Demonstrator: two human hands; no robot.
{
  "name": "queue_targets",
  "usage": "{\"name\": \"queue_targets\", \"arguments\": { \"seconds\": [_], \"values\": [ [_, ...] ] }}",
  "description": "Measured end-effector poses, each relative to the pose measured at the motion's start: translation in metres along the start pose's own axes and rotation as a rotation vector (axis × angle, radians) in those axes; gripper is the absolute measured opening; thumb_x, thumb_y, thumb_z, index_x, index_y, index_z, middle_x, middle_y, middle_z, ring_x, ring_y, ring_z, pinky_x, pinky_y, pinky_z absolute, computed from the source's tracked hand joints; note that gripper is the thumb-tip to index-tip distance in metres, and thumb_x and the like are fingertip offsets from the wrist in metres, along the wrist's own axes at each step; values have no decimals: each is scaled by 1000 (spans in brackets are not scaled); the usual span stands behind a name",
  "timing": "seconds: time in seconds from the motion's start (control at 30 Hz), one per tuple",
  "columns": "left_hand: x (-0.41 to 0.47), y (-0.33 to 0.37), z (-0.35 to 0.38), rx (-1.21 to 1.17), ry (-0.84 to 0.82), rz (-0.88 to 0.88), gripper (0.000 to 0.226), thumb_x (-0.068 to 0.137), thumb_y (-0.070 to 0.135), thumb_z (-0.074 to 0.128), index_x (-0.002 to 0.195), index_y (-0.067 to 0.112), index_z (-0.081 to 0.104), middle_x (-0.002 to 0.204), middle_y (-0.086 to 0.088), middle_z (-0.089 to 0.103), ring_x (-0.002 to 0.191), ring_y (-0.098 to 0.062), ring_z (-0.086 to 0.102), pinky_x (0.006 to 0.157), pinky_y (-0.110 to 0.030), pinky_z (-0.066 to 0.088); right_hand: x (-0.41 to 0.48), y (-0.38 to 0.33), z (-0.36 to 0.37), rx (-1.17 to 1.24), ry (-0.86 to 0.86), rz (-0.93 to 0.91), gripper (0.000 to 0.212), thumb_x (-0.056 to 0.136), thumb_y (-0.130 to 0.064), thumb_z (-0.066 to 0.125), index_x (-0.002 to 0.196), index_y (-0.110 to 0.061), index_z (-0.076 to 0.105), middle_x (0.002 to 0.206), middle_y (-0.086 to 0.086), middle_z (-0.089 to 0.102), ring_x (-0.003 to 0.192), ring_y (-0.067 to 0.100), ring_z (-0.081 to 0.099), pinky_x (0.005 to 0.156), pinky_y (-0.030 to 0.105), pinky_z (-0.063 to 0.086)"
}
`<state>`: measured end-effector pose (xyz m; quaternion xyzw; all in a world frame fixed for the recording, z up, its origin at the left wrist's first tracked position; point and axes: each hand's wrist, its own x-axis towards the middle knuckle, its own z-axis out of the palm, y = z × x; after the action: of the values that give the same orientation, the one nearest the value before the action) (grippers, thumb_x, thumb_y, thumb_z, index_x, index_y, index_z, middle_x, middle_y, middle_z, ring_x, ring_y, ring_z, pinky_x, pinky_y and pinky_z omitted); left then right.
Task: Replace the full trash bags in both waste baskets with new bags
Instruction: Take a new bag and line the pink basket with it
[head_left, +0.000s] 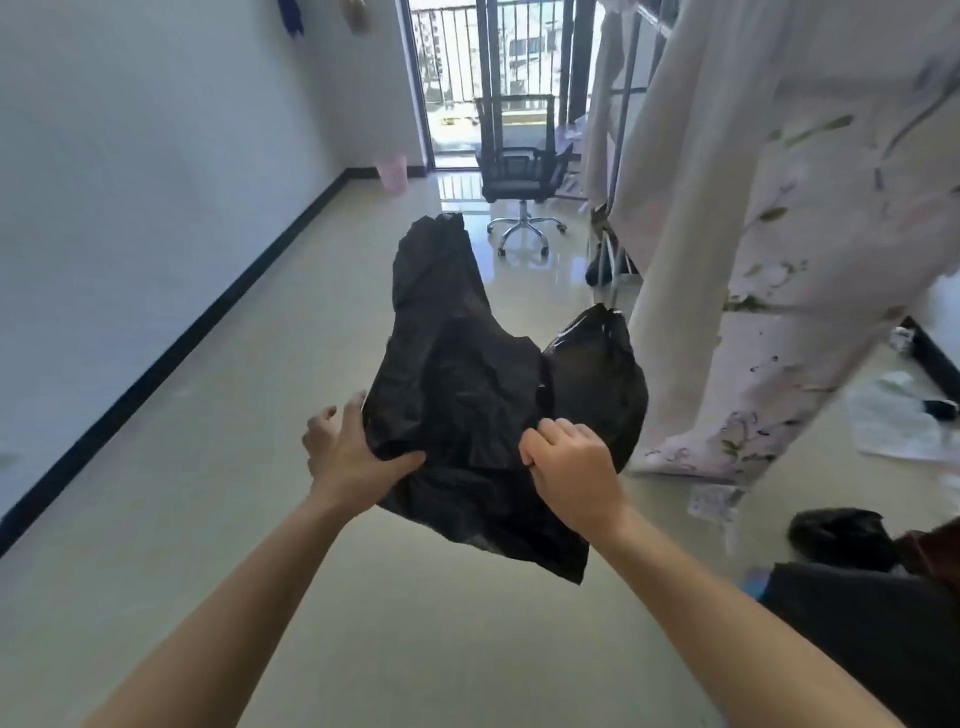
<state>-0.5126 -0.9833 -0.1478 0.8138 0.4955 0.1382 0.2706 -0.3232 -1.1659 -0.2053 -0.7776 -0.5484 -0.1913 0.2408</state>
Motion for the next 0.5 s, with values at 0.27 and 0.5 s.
{"name": "queue_targets", "arguments": {
  "seconds": [0.27, 0.5],
  "values": [
    [197, 29, 32, -416, 146, -54, 97, 61, 67, 78, 140, 39, 31, 134, 9, 55, 122, -22, 56, 106, -51, 43, 128, 62, 122, -32, -23, -134, 20, 74, 1, 51, 67, -18, 52, 64, 0, 49, 58, 21, 46, 57, 30, 41],
    [404, 100, 72, -518, 203, -29, 11, 91, 13, 63, 101, 16, 58, 90, 3, 64, 87, -23, 63, 75, -34, 50, 297, 158, 218, 161, -292, -187, 19, 85, -40, 65, 80, -24, 56, 76, -8, 55, 70, 14, 54, 74, 29, 50]
  ]
}}
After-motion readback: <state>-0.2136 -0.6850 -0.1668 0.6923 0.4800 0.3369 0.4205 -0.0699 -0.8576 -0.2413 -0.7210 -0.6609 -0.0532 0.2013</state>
